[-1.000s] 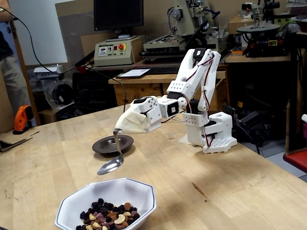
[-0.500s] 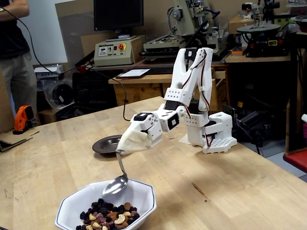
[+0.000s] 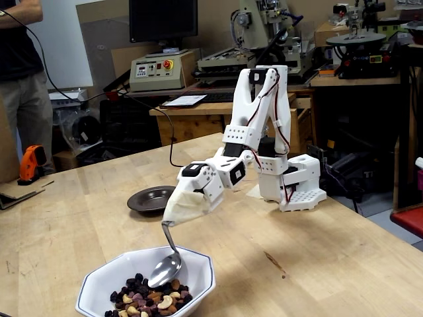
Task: Use spoon to transfer food from the white bowl to brown plate
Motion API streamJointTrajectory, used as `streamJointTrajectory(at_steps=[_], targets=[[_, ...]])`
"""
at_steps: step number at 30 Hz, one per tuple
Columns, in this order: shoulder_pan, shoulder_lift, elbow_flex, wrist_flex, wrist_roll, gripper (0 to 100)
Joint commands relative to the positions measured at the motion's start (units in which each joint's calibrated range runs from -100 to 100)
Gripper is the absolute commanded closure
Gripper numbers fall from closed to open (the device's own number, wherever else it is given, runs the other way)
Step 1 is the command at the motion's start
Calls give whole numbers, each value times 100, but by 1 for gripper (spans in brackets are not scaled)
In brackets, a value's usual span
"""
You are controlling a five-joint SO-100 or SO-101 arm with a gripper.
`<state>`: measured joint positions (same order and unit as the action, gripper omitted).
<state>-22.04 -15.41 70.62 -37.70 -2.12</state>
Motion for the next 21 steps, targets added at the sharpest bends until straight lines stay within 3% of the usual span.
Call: streamJointTrajectory(at_steps=[1, 21], targets=[[-188, 134, -558, -25, -24, 96], [-166, 519, -991, -25, -24, 96]])
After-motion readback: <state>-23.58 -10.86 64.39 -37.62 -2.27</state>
